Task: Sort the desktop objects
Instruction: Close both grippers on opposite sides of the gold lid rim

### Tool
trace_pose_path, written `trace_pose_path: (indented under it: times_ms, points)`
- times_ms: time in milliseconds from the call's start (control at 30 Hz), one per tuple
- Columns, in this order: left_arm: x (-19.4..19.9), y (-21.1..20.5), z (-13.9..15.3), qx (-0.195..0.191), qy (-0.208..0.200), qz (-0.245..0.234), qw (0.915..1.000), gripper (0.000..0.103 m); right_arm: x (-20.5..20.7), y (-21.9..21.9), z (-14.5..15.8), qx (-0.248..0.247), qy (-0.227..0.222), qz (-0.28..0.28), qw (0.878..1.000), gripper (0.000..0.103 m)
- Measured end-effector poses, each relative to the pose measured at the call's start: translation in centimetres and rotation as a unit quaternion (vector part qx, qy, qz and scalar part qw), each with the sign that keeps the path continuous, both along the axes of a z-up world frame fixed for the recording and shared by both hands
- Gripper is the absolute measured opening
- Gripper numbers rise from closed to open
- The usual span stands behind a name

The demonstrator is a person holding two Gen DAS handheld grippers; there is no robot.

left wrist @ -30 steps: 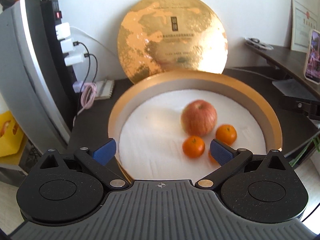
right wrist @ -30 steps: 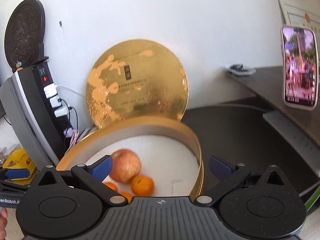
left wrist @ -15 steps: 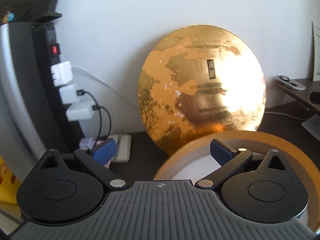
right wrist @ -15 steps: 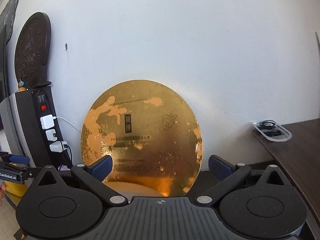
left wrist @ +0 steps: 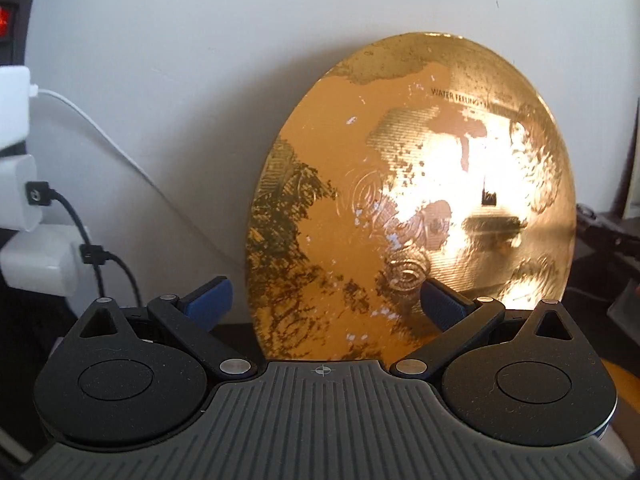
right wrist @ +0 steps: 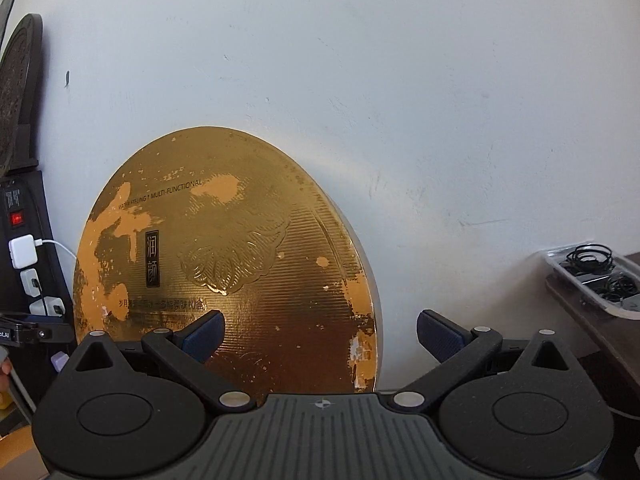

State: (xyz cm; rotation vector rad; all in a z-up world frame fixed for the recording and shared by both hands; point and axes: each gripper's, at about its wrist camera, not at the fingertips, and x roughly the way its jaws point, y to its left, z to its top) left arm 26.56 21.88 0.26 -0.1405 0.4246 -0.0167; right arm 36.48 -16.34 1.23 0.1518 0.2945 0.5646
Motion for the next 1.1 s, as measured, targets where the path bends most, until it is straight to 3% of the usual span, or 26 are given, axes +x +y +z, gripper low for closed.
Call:
trace_pose_path:
  times_ms: [367,500,800,967,1100]
  points:
    - [2.6,0.7,-1.5,0.022,-0.007,0.000,0.9997,0.103,3.5,0.7,-2.7,0.048,0.025,0.040,0.998,0.103]
    - [3.3,1.1,-2.4,0.007,0.000,0.000,1.0000,0.103,4.1,1.4,-3.5,0.054,0.031,0.054,0.997,0.103]
    - [3.1,0.4,-1.9,0.007,0.002,-0.004,1.0000,0.103,3.5,1.0,-3.1,0.086,0.029,0.050,0.995,0.103]
    - [0.3,-1.2,2.0,0.029,-0.065,-0.005,0.9975,0.103,0.9,-0.3,0.5,0.117,-0.029,0.049,0.992,0.103]
    - [-3.8,-3.4,6.4,0.041,-0.128,-0.010,0.9909,0.103,-2.1,-2.2,4.3,0.147,-0.069,0.045,0.986,0.103]
